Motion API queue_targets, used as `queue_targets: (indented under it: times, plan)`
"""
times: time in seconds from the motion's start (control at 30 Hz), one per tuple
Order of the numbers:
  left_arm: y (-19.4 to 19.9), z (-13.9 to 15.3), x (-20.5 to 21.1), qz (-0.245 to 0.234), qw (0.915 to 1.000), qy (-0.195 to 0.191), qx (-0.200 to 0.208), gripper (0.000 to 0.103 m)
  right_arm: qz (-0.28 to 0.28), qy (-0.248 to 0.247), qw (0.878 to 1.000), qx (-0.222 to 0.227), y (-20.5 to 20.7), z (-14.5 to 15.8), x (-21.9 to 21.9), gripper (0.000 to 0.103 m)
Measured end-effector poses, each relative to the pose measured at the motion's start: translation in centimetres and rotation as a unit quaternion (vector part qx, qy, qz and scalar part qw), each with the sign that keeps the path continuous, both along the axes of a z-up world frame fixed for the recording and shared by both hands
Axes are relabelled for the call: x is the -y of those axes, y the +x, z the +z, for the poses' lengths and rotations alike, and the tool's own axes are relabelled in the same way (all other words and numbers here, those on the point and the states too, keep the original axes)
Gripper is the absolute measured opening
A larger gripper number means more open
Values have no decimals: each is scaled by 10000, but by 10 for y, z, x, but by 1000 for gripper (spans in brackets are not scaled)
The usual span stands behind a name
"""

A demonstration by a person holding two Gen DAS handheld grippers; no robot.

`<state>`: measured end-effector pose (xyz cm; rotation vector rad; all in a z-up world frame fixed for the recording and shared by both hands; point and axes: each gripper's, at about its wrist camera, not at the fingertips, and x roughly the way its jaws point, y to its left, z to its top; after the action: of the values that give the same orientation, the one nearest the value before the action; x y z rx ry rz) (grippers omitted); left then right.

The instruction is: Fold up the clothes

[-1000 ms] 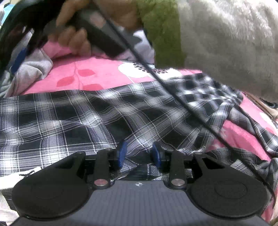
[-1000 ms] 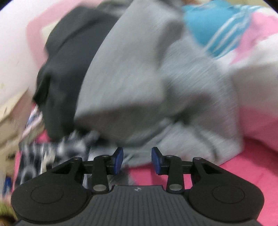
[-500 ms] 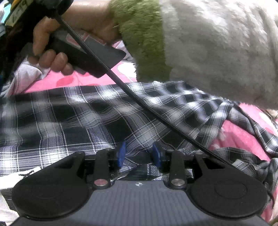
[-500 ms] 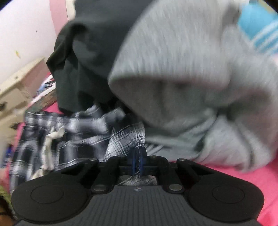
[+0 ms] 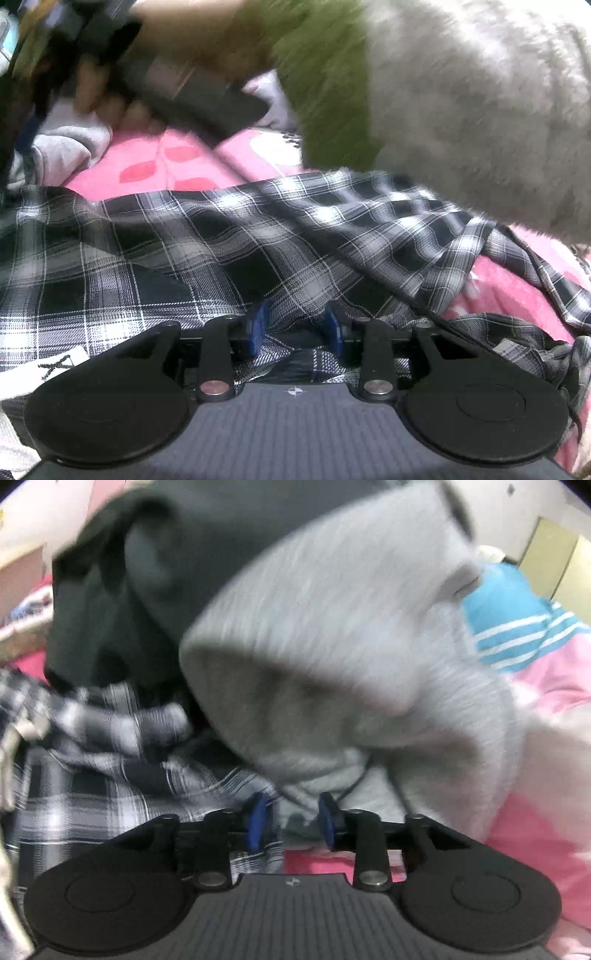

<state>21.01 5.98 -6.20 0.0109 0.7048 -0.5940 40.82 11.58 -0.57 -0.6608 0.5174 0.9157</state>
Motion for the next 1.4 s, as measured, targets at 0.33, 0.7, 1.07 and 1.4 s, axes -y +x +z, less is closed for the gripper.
queue_targets:
  times: [0.33,0.7,1.07,1.4]
  plan:
    - [2,0,1,-10,10000,-11,0,34,754,932,9789,-1653,-23,20,-45,39]
    - [2,1,0,-16,10000,-9,14,34,298,286,9722,-2304,-20,-31,-109,10]
    - [0,-5,2,-20,10000,-20,14,35,338,730,9792,-1864,-7,-50,-152,0]
    - [0,-7,0,-33,10000,-73,-3,36,571,824,9708,-2179,4,-15,-114,24]
